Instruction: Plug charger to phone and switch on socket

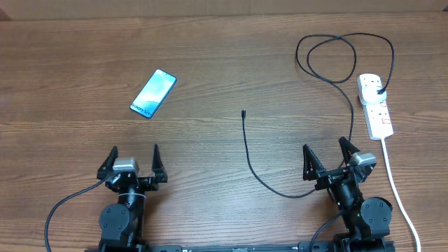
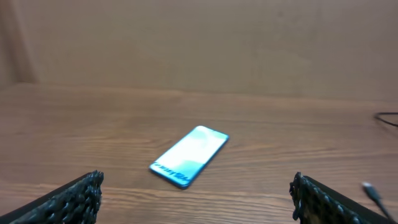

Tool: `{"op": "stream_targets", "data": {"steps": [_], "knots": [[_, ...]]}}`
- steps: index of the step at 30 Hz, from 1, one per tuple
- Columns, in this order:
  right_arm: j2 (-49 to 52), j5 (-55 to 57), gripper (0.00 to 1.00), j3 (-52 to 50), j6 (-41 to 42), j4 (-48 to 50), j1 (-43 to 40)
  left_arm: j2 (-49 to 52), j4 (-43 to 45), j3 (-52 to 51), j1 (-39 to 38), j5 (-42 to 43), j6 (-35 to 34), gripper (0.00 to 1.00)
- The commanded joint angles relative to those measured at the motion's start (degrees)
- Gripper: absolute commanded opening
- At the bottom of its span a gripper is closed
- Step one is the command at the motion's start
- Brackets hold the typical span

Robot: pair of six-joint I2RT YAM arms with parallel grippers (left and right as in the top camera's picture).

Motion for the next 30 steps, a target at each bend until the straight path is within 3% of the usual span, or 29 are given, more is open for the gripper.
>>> {"op": "stream_targets", "data": {"steps": [1,5,11,21,30], "knots": [[-0.5,0.3,1.00,-0.6,-0.5,0.3,0.3,0.7,-2.4,6.5,0.2,4.2,-0.5,1.00],[-0.5,0.3,1.00,-0.6,-0.5,0.3,0.3,6.4,-11.3,18.0,0.2,1.4,3.5,1.00],[-0.5,0.3,1.00,-0.6,-0.5,0.3,0.3,23.5,-24.1,38.0,0.2,-3.6,4.9,1.00],[-0.5,0.3,1.00,-0.6,-0.5,0.3,0.3,56.5,-46.6,70.0,0.2,-3.4,8.9,0.99],[-0.5,0.3,1.00,-0.6,-0.5,0.3,0.3,81.3,-62.2,88.7,0.2,1.0,14.2,1.00]]}}
